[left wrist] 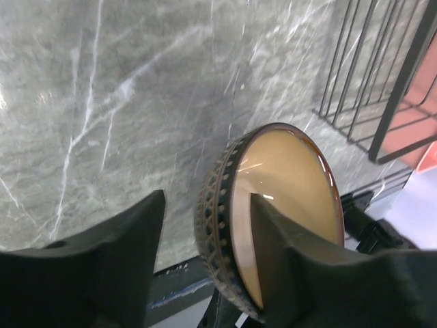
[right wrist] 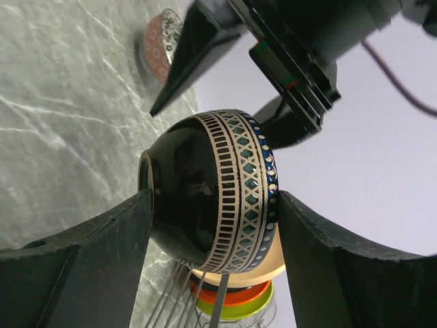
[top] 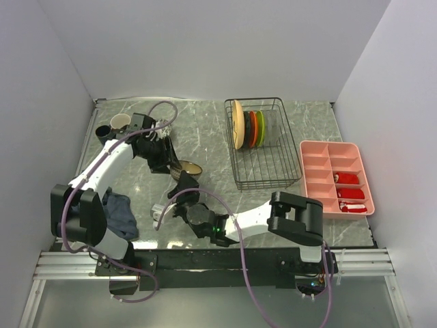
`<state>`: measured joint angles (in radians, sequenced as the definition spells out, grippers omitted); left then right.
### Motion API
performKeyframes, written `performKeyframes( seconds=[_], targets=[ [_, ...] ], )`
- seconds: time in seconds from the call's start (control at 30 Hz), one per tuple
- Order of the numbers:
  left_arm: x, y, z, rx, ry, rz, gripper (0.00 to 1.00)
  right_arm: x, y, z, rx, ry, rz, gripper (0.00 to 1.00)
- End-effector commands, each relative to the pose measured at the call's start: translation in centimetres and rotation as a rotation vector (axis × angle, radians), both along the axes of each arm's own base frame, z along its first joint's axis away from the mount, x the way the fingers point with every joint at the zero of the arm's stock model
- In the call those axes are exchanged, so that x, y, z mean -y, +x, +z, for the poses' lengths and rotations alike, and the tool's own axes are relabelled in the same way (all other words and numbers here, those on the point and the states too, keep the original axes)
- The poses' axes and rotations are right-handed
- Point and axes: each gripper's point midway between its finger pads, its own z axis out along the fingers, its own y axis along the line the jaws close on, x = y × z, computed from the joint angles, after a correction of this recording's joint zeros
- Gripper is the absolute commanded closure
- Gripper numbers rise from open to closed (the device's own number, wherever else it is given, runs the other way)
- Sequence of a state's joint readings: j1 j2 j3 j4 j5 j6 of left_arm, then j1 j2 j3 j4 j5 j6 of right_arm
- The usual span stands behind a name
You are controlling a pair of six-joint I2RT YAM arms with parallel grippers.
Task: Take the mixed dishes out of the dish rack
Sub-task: Place the bowl at the center of the board.
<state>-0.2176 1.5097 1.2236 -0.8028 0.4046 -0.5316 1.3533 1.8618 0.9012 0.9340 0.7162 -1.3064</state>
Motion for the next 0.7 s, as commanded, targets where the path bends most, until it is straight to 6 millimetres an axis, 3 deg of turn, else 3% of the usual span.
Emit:
performKeyframes(
  seconds=[0.0,0.13,0.17,0.23,0.27,0.37,0.47,0.5,0.57,0.6,0.67],
  targets=[
    [0.7,-1.2,0.3,-0.018,-0.003,-0.095,0.46,-0.5,-0.4,2.1,0.052,0.091,-0.006,1.00],
    [0.9,-1.9,-0.3,-0.038,0.005,-0.117,0.59,-0.7,-0.5,1.9,0.055,0.079,0.001,1.00],
    [0.9,-1.9,-0.4,-0.037,0.008,-0.119,0.71,-0.7,-0.6,1.9,0.054,0.080,0.002,1.00],
    [0.8,-1.9,-0.5,-0.036,0.015,-0.117,0.85,-0.8,-0.6,1.9,0.054,0.079,0.001,1.00],
    [0.7,-1.8,-0.4,-0.027,0.019,-0.115,0.98,-0.8,-0.6,1.8,0.053,0.074,-0.001,1.00],
    [0.5,-1.1,0.2,0.008,0.037,-0.098,0.99,-0.8,-0.8,1.6,0.048,0.069,0.001,0.99],
    [0.3,0.0,1.3,0.063,0.050,-0.070,0.99,-0.8,-1.0,1.1,0.030,0.055,0.006,0.75],
    [0.2,0.3,1.8,0.085,0.053,-0.064,0.99,-0.8,-1.2,1.0,0.021,0.060,0.006,0.59],
    [-0.2,1.2,2.7,0.123,0.072,-0.033,0.99,-0.6,-1.3,0.8,0.013,0.054,0.003,0.46],
    [-0.4,1.6,3.1,0.141,0.082,-0.019,0.99,-0.6,-1.4,0.6,0.006,0.057,0.002,0.34],
    [-0.7,2.6,4.1,0.177,0.092,0.012,0.99,-0.4,-1.6,0.6,0.000,0.056,0.005,0.25]
  ],
)
